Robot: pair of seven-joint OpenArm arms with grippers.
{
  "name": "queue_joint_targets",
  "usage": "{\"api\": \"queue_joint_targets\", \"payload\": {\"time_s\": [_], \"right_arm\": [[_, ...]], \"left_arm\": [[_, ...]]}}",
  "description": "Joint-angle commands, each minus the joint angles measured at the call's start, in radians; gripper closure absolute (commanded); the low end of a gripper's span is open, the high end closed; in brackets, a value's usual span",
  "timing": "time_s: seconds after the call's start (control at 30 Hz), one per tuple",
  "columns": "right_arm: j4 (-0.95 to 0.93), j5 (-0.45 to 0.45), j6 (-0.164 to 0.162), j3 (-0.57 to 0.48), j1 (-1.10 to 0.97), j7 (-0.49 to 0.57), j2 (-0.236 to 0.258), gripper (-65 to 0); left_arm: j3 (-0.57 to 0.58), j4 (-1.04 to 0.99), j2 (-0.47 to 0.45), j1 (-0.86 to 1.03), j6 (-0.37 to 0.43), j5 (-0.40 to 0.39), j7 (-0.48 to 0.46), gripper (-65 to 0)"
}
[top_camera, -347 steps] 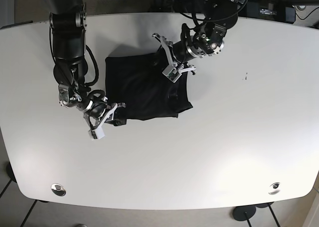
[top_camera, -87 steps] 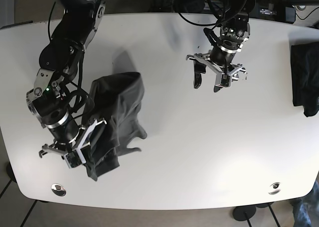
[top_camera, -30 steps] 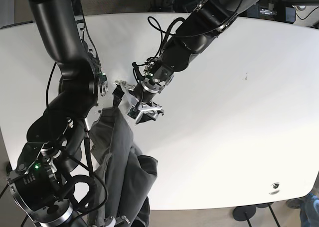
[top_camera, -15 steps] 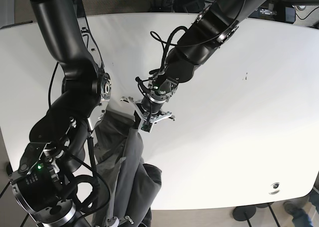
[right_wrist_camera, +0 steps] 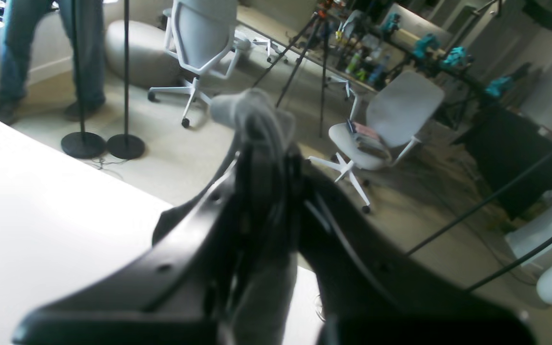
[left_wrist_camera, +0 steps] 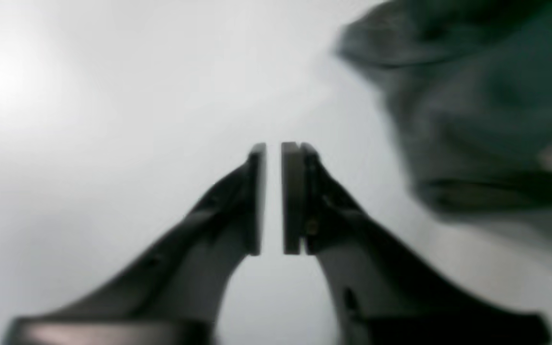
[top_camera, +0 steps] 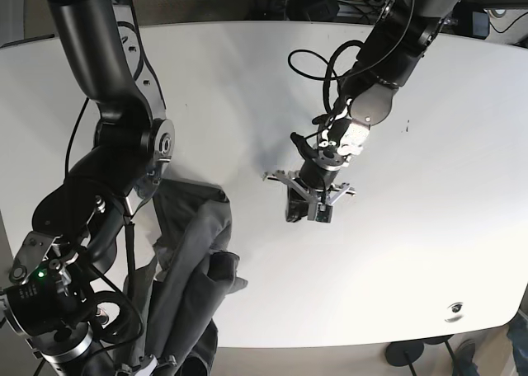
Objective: Fold the T-shirt properly
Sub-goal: 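Grasp the hanging grey T-shirt with the left gripper beside the right, then swing the grey T-shirt down and lay it flat with both grippers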
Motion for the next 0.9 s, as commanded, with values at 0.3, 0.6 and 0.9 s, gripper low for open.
{"api": "queue_joint_targets", "payload": {"time_s": [0.3, 0.6, 0.9], "right_arm": [[0.011, 0.016, -0.001, -0.008, 0.047, 0.038, -0.002, -1.9], [0.014, 0.016, -0.001, -0.055, 0.068, 0.038, -0.003, -1.9], [0.017, 0.016, -0.001, -0.052, 0.068, 0.040, -0.028, -1.9]], "left_arm": [[0.188, -0.074, 0.100, -0.065, -0.017, -0.002, -0.018, -37.1], [0.208, -0.436, 0.310, -0.236, -0.015, 0.009, -0.089, -37.2], [0.203, -0.579, 0.310, -0.296, 0.074, 0.112, -0.102, -33.5]]}}
